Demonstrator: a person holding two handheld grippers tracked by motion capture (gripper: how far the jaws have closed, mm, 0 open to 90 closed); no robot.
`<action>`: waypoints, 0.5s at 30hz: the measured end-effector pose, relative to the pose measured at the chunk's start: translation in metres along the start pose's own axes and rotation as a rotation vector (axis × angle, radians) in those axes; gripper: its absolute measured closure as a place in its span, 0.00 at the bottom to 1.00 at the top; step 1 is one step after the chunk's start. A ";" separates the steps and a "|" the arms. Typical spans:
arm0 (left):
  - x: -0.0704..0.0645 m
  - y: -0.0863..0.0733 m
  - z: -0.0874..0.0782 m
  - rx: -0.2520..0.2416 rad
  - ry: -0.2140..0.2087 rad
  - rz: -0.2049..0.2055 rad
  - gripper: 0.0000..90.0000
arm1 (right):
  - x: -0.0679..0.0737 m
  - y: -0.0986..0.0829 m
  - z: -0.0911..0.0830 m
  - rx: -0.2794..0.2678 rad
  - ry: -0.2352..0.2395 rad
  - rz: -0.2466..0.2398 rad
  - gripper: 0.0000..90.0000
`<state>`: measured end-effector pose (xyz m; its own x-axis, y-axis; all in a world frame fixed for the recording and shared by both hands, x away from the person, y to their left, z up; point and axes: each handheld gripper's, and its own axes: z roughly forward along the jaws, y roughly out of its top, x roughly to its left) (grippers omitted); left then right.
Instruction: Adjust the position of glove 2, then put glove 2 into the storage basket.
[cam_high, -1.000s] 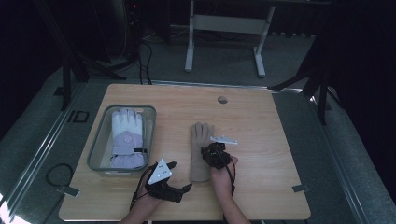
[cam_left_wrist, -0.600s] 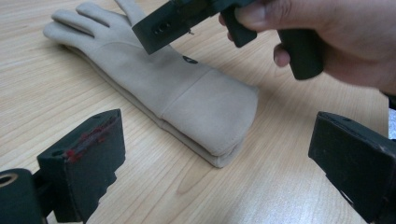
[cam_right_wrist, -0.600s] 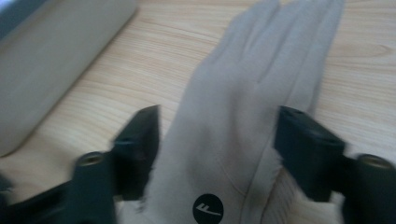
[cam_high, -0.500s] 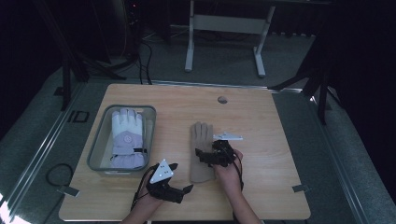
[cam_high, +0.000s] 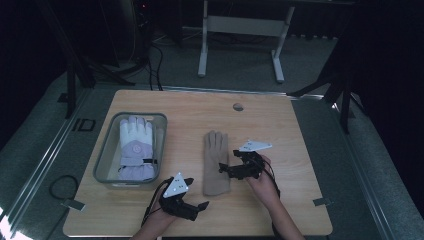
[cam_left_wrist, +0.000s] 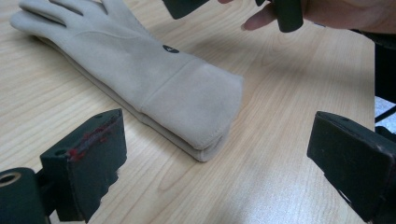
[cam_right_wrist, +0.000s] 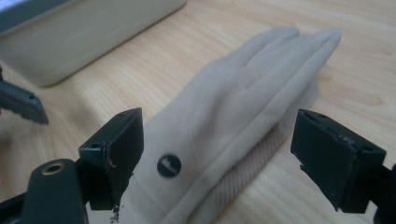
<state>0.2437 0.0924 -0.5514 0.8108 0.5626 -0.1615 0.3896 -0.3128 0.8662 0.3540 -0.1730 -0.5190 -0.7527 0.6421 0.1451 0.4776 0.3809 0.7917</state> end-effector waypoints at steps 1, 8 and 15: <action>0.000 0.000 0.001 0.005 -0.012 -0.008 0.05 | -0.001 0.000 -0.001 0.012 0.020 0.031 0.20; -0.002 0.001 0.002 0.019 -0.027 -0.016 0.06 | 0.003 0.004 -0.003 0.046 0.078 0.052 0.15; 0.000 0.003 0.005 0.030 -0.002 0.016 0.11 | 0.000 -0.002 -0.001 0.061 0.101 0.062 0.11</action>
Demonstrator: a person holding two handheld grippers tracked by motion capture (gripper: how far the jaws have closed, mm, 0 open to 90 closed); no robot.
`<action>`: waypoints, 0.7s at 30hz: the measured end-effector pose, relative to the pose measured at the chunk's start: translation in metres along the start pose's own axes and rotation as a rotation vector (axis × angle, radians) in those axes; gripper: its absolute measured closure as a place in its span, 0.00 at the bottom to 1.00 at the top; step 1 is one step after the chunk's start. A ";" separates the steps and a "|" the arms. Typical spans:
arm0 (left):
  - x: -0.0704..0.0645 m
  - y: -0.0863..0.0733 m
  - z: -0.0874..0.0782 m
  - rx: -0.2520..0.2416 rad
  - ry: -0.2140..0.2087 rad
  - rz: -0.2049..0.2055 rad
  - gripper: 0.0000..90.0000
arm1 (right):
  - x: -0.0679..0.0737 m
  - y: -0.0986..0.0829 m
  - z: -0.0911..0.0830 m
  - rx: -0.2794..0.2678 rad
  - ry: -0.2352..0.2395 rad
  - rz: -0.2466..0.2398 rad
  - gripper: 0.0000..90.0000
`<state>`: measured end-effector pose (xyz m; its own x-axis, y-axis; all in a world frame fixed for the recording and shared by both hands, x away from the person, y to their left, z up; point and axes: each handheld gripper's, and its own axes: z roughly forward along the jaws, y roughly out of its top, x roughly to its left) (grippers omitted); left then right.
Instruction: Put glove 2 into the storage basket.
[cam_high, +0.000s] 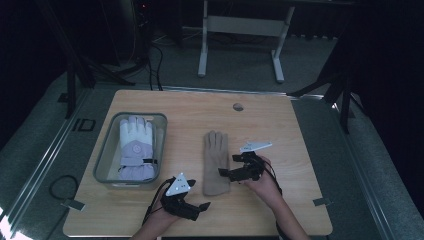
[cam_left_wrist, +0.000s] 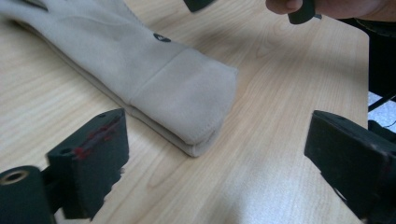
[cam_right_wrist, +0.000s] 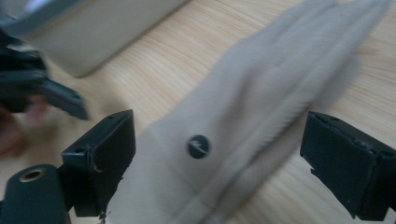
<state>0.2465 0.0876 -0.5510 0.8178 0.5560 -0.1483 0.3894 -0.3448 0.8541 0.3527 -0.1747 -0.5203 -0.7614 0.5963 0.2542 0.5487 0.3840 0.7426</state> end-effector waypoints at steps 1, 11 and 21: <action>0.000 0.001 0.000 -0.008 0.002 0.001 0.12 | -0.001 0.000 0.000 0.007 -0.006 -0.004 0.12; 0.000 0.024 0.012 0.010 -0.084 0.073 0.21 | -0.028 0.013 0.000 -0.040 -0.073 -0.002 0.28; 0.007 0.032 0.029 0.075 -0.100 0.132 0.32 | -0.045 0.029 0.021 -0.059 -0.114 0.048 0.33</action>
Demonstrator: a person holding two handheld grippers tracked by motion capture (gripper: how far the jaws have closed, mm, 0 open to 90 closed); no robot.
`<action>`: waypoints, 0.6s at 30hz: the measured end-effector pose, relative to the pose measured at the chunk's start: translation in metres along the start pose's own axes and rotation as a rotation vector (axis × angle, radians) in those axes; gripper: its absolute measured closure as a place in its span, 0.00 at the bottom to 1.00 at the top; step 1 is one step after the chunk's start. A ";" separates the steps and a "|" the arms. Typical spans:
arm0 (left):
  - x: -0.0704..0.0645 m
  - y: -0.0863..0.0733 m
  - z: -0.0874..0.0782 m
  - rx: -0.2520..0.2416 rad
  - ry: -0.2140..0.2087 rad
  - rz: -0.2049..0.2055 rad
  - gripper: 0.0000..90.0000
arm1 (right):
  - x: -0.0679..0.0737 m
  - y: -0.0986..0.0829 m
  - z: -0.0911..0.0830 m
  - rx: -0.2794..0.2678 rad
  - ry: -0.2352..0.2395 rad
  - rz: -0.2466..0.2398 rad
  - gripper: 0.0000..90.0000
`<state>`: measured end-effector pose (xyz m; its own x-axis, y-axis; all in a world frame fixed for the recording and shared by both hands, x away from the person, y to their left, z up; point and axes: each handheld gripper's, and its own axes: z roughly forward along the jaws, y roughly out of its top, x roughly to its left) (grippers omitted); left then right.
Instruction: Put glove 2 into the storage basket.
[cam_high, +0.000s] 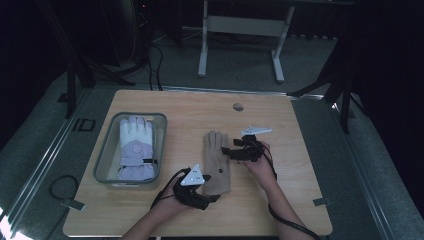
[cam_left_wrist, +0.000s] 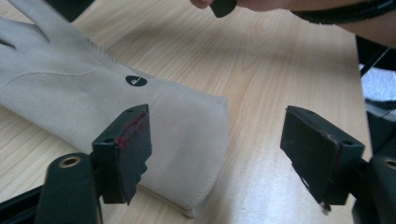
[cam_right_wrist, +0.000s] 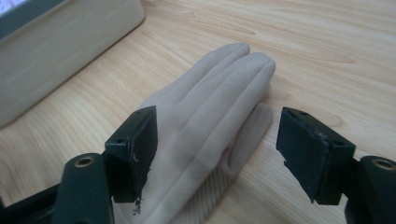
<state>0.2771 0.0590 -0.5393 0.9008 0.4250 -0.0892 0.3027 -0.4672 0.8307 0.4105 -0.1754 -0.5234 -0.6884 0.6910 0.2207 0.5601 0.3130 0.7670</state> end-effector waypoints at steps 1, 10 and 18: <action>0.001 0.000 0.001 0.002 -0.011 -0.001 0.33 | 0.000 0.001 0.002 -0.001 0.000 0.015 0.35; 0.005 -0.001 0.012 0.052 -0.013 0.017 0.39 | -0.002 0.000 0.023 0.042 -0.022 0.065 0.35; 0.005 -0.003 0.017 0.077 -0.013 0.028 0.43 | -0.007 -0.008 0.036 0.119 0.003 0.094 0.42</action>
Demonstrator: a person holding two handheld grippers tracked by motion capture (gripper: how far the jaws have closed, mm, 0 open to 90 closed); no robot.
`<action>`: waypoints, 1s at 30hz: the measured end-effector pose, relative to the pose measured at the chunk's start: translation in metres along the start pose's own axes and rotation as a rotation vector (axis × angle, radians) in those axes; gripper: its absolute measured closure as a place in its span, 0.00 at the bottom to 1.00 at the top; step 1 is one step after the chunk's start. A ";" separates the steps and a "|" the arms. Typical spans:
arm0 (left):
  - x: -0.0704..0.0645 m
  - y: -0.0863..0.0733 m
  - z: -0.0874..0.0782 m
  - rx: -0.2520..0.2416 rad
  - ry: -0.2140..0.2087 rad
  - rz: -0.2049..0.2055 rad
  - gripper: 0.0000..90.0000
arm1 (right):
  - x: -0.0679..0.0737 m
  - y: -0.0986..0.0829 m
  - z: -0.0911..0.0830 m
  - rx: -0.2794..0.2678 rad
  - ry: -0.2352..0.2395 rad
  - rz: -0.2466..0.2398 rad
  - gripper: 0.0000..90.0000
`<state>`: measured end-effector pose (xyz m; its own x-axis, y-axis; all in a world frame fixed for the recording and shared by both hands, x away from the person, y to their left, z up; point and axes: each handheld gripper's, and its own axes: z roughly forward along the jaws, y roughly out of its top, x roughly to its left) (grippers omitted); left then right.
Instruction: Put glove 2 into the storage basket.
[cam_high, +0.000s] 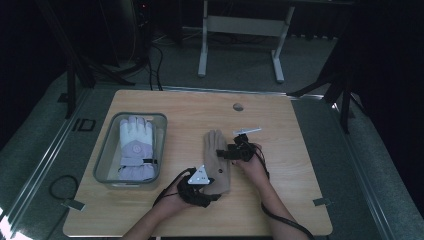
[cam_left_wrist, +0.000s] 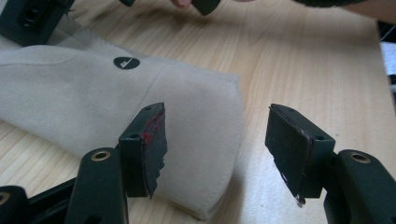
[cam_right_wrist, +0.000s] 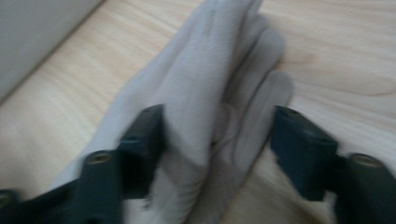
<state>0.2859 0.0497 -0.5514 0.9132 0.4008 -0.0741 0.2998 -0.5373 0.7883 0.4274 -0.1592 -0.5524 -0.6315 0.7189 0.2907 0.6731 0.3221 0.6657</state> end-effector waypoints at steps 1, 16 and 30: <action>0.000 0.000 0.000 0.003 -0.003 -0.001 0.43 | 0.000 -0.001 0.000 0.000 0.014 0.003 0.43; -0.002 -0.002 0.004 0.074 0.033 0.063 0.42 | 0.029 -0.009 -0.004 -0.041 -0.100 -0.268 0.78; -0.010 -0.001 0.010 0.133 0.095 0.151 0.44 | 0.027 -0.008 -0.004 -0.035 -0.091 -0.229 0.77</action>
<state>0.2794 0.0389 -0.5569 0.9221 0.3735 0.1016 0.2012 -0.6868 0.6985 0.4032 -0.1450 -0.5470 -0.7278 0.6825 0.0672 0.5017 0.4630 0.7307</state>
